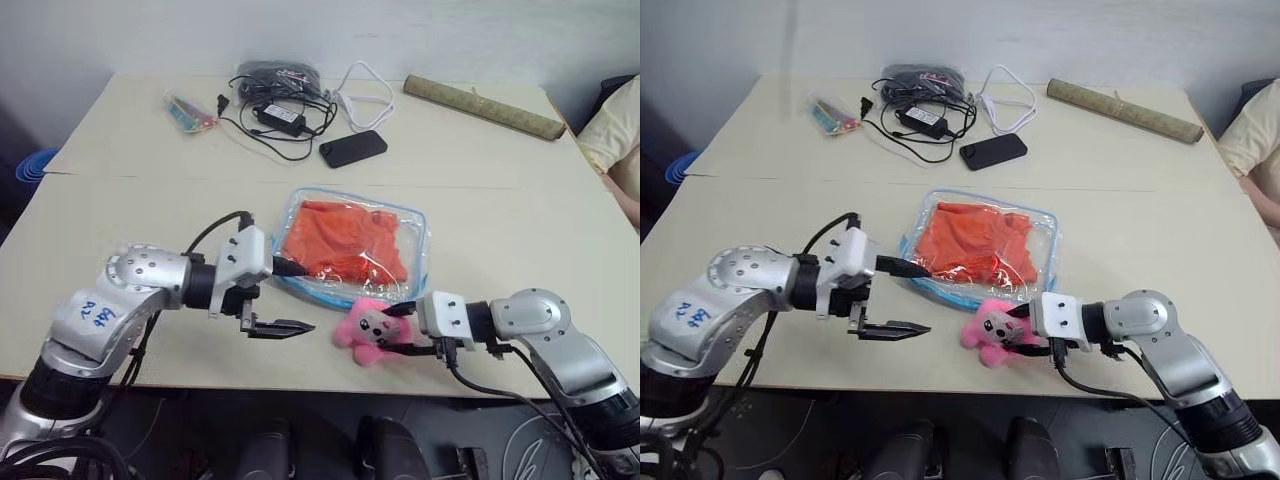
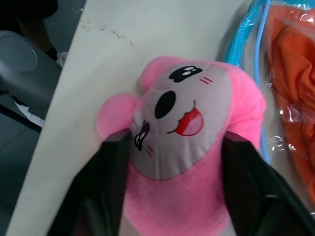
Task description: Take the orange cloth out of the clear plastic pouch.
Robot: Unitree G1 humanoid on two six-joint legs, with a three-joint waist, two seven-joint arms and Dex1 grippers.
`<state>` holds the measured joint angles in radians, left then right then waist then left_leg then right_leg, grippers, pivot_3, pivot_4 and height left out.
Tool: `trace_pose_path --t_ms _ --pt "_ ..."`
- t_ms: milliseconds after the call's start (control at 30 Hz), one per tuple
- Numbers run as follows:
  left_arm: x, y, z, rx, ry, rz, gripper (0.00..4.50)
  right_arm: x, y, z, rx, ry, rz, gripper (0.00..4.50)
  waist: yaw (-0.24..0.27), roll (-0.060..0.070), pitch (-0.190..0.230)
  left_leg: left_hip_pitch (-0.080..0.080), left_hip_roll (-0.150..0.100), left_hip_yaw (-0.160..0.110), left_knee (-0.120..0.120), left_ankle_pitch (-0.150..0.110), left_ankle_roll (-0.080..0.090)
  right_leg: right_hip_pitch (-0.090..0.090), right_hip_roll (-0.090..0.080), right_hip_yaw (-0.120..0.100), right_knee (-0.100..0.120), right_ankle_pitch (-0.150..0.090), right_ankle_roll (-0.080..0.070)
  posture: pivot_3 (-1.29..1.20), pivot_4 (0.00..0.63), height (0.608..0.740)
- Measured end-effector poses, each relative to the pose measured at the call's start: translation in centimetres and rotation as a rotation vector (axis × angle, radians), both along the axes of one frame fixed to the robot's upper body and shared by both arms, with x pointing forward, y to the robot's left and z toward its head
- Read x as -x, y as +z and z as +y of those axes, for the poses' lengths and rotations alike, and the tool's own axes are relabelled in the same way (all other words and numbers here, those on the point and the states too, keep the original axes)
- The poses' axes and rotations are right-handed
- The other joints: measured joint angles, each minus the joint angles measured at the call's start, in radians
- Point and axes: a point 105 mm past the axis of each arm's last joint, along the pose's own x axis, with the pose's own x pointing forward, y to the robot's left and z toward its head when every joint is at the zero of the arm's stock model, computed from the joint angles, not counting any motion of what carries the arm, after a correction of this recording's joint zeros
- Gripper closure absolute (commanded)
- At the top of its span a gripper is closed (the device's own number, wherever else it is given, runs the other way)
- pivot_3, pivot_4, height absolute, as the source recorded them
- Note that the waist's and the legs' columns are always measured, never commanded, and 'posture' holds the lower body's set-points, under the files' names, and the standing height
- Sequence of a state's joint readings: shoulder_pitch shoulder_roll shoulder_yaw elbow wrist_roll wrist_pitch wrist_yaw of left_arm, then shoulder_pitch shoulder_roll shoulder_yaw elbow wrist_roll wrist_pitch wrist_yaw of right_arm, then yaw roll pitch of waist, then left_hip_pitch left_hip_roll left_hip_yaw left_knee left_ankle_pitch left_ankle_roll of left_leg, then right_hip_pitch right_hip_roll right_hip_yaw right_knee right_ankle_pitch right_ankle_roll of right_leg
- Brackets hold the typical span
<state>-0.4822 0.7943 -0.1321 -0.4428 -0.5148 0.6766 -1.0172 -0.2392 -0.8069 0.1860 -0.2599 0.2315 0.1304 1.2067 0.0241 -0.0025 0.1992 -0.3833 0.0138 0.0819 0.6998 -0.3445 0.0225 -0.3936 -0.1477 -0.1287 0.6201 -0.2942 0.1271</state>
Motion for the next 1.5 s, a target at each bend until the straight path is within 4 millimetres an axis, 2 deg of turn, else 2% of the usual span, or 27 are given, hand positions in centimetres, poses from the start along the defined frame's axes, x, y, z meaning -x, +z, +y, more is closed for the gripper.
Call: trace_pose_path --t_ms 67,100,233,300,433,567,633,700,867,933,1067,1267,1400,1500 --pt "-0.4 0.0 -0.4 -0.001 -0.014 -0.011 0.00 0.3 0.2 -0.2 -0.004 -0.003 0.016 0.13 0.002 0.000 0.000 0.000 0.000 0.000 0.000 0.000 0.000 0.000 0.000 0.000 0.000 0.000 0.000 0.00 0.150 0.740" --pt "-0.6 0.1 -0.7 -0.001 -0.023 -0.022 0.00 0.3 0.5 -0.3 -0.016 -0.012 0.016 0.05 0.003 0.000 0.000 0.000 0.000 0.000 0.000 0.000 0.000 0.000 0.000 0.000 0.000 0.000 0.000 0.00 0.150 0.740" --pt "-1.0 0.6 -2.0 -0.001 -0.092 -0.048 0.00 0.4 2.9 -0.8 -0.078 -0.054 0.004 0.05 0.003 0.000 0.000 -0.001 0.000 0.000 0.000 0.000 0.000 0.000 0.000 0.000 0.000 0.000 0.000 0.00 0.150 0.740" --pt "-1.2 0.6 -3.1 -0.014 -0.147 -0.070 0.00 0.5 4.9 -1.9 -0.091 -0.090 0.003 0.05 0.005 0.000 0.000 -0.002 -0.001 -0.001 0.001 0.000 0.000 0.000 0.000 -0.001 0.000 0.000 0.000 0.00 0.150 0.740" --pt "-1.3 -0.9 -4.5 -0.084 -0.242 -0.081 0.00 0.5 7.1 -3.8 -0.072 -0.142 -0.032 0.05 0.003 0.000 0.000 -0.002 -0.001 0.000 0.001 0.000 0.000 0.000 0.000 -0.001 -0.001 0.000 0.000 0.00 0.150 0.740" --pt "-1.5 -2.5 -6.4 -0.106 -0.307 -0.064 0.00 -0.5 6.8 -5.6 0.061 -0.157 -0.147 0.05 0.002 0.000 0.000 -0.002 -0.001 0.007 0.001 0.000 0.001 0.000 0.000 -0.001 -0.001 0.000 0.000 0.00 0.150 0.740" --pt "-1.4 -2.9 -7.7 -0.101 -0.341 -0.071 0.00 -1.8 5.9 -7.4 0.194 -0.167 -0.241 0.05 0.003 0.000 0.000 -0.002 -0.002 0.008 0.001 0.000 0.001 0.000 -0.001 -0.001 -0.001 0.000 0.000 0.00 0.150 0.740" --pt "-1.4 -3.4 -8.6 -0.094 -0.355 -0.068 0.00 -2.5 4.9 -8.1 0.263 -0.151 -0.289 0.05 0.001 0.000 0.000 -0.002 -0.001 0.008 0.001 0.000 0.001 -0.001 -0.001 -0.001 -0.001 0.000 0.001 0.00 0.150 0.740" --pt "-1.8 -4.2 -10.0 -0.088 -0.351 -0.087 0.00 -3.9 4.0 -6.4 0.277 -0.066 -0.401 0.05 -0.004 0.000 0.000 -0.002 0.000 0.008 0.001 0.001 0.000 -0.001 0.000 -0.001 0.000 0.000 0.000 0.00 0.150 0.740" --pt "-1.9 -4.5 -10.0 -0.105 -0.350 -0.104 0.43 -4.1 3.6 -5.7 0.268 -0.039 -0.416 0.00 -0.002 0.000 0.000 -0.002 -0.001 0.008 0.001 0.001 0.001 -0.001 0.000 -0.001 0.000 0.000 0.000 0.00 0.150 0.740" --pt "-2.4 -5.1 -9.5 -0.132 -0.326 -0.110 1.43 -4.7 3.8 -4.5 0.227 -0.014 -0.440 0.85 0.001 0.000 0.000 -0.002 0.000 0.008 0.002 0.001 0.001 -0.001 -0.001 -0.002 0.000 0.000 0.000 0.00 0.150 0.740" --pt "-2.6 -5.2 -8.9 -0.139 -0.311 -0.110 3.20 -4.7 2.8 -4.3 0.235 0.017 -0.414 2.94 0.000 0.000 0.000 -0.002 0.000 0.007 0.001 0.001 0.001 -0.001 -0.001 -0.002 0.000 0.000 0.000 0.00 0.150 0.740" --pt "-2.6 -5.7 -8.4 -0.144 -0.294 -0.097 4.37 -4.8 2.9 -4.5 0.234 0.021 -0.411 4.38 -0.001 0.000 0.000 -0.002 0.000 0.007 0.001 0.001 0.001 -0.001 -0.001 -0.002 0.000 0.000 0.000 0.00 0.150 0.740" --pt "-2.7 -5.6 -8.2 -0.138 -0.264 -0.101 4.49 -5.1 2.9 -4.6 0.250 0.033 -0.432 4.50 -0.001 0.000 0.000 -0.002 0.000 0.007 0.001 0.001 0.001 -0.001 -0.001 -0.002 0.000 0.000 0.000 0.00 0.150 0.740"
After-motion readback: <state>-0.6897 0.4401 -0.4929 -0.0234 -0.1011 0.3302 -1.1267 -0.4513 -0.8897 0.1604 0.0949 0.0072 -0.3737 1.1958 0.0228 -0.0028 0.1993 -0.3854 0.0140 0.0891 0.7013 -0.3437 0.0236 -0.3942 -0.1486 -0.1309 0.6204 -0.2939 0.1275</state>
